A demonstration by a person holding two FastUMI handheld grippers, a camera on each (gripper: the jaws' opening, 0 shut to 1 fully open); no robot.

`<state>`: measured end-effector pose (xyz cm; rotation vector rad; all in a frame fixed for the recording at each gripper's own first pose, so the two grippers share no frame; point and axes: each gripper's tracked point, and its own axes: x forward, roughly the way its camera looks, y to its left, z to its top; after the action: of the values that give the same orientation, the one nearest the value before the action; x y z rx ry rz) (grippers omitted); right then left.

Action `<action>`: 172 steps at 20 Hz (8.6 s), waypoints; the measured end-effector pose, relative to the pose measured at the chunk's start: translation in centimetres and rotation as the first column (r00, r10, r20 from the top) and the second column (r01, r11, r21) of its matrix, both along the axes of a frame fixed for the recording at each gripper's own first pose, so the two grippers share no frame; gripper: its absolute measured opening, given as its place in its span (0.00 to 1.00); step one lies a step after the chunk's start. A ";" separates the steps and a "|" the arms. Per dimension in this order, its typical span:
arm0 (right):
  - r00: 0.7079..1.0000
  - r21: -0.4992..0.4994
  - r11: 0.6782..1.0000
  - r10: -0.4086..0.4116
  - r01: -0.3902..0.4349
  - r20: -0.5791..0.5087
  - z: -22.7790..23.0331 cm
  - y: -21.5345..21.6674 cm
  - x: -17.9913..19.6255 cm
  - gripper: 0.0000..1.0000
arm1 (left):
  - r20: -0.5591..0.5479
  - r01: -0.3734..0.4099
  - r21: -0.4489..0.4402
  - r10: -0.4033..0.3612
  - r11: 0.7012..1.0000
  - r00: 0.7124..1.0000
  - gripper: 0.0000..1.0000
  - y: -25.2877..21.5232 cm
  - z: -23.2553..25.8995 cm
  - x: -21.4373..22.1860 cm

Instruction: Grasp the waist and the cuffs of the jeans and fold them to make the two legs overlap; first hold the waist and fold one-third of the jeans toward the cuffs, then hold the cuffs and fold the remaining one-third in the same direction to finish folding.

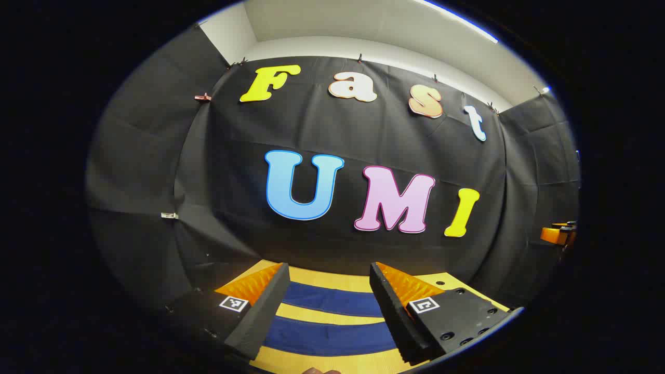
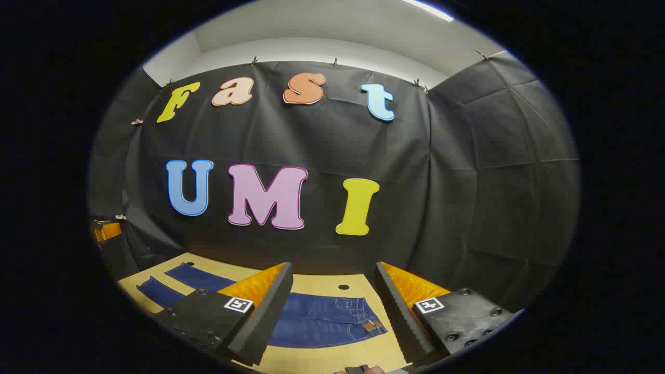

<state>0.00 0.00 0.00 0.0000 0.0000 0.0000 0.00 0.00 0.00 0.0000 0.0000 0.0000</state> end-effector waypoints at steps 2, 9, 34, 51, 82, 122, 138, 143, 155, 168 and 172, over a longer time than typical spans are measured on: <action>1.000 0.000 1.000 0.002 -0.002 -0.007 -0.2 -0.1 0.0 0.97 | 0.007 0.011 -0.011 -0.011 1.000 1.000 0.96 -0.6 0.4 -0.1; 1.000 -0.005 1.000 0.011 -0.011 -0.004 0.0 0.3 0.0 0.97 | -0.005 0.020 -0.002 -0.020 1.000 1.000 0.96 -0.7 -0.1 -0.5; 0.979 -0.031 0.980 0.197 -0.199 -0.042 0.4 2.2 1.2 0.96 | -0.150 0.139 0.160 -0.116 0.977 0.982 0.97 10.0 -3.3 -4.0; 0.513 -0.069 0.720 0.419 -0.690 -0.749 -27.0 1.0 8.2 0.98 | -0.757 0.717 0.317 -0.290 0.621 0.586 0.97 12.1 -21.8 3.0; 0.109 -0.022 0.703 0.080 -0.711 -0.991 -45.5 -6.2 15.1 0.12 | -0.996 0.794 0.089 0.052 0.602 0.073 0.06 17.0 -36.2 6.4; 0.604 -0.024 0.981 0.099 -0.192 -0.791 -40.0 -3.5 42.6 0.98 | -0.617 0.123 0.377 0.150 0.918 0.773 0.98 14.3 -22.8 42.6; 0.501 0.235 0.889 0.007 0.394 -0.865 -38.6 -12.5 32.3 0.99 | -0.474 0.332 0.211 -0.201 0.919 0.857 0.98 2.2 -15.5 24.9; 0.411 0.314 0.734 0.052 0.603 -0.910 -44.0 -12.0 30.9 0.99 | -0.561 0.329 0.162 -0.187 0.930 0.806 0.98 1.2 -20.6 21.2; 0.539 0.357 0.754 0.005 0.551 -0.842 -42.5 -12.2 34.4 0.06 | -0.551 0.230 0.108 -0.135 0.967 0.824 0.99 0.5 -21.1 22.9; 0.881 0.258 0.965 0.090 0.038 -0.464 -26.9 -5.3 33.5 0.05 | -0.545 0.278 0.042 -0.212 0.960 0.811 0.97 10.3 -19.1 16.5; 0.869 0.254 0.959 0.228 -0.124 -0.439 -25.9 -4.5 33.2 0.05 | -0.539 0.247 0.008 -0.203 0.969 0.818 0.97 13.3 -19.1 14.6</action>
<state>33.21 -4.48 -25.88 0.2218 0.4842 0.1859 14.55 13.34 -19.06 0.0791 0.5648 -0.2400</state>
